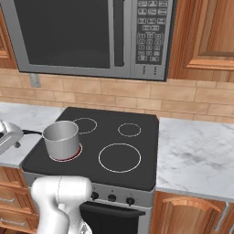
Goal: Turn off the front left burner of the stove.
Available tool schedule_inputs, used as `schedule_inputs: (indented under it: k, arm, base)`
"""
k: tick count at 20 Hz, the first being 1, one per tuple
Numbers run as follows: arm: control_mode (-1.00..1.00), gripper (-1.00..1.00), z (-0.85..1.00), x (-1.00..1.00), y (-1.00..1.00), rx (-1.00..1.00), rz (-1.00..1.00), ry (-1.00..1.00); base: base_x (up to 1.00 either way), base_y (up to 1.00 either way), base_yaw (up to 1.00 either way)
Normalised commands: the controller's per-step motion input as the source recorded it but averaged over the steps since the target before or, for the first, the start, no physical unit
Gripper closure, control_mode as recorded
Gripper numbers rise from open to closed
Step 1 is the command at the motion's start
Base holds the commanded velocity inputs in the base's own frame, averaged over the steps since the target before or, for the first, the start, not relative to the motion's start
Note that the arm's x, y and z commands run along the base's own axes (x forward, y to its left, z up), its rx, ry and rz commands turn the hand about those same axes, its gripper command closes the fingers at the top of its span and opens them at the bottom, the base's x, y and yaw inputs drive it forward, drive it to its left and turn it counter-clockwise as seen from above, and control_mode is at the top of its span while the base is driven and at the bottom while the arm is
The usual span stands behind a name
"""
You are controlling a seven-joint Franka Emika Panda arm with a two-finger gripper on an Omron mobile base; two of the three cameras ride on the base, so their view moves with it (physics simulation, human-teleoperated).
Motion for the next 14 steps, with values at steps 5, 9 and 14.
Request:
schedule_inputs:
  k: [5,9,14]
  arm:
    - [-1.00,-1.00,-0.52,-0.26,0.10,-0.12,0.07,-0.06]
    - [-1.00,-1.00,-0.51,-0.24,0.03,-0.12,0.05,-0.07]
    - [-1.00,-1.00,-0.53,-0.16,0.00,-0.09,0.04,-0.06]
  base:
    - [0.00,0.00,0.00]
    - [0.00,0.00,0.00]
    - [0.00,0.00,0.00]
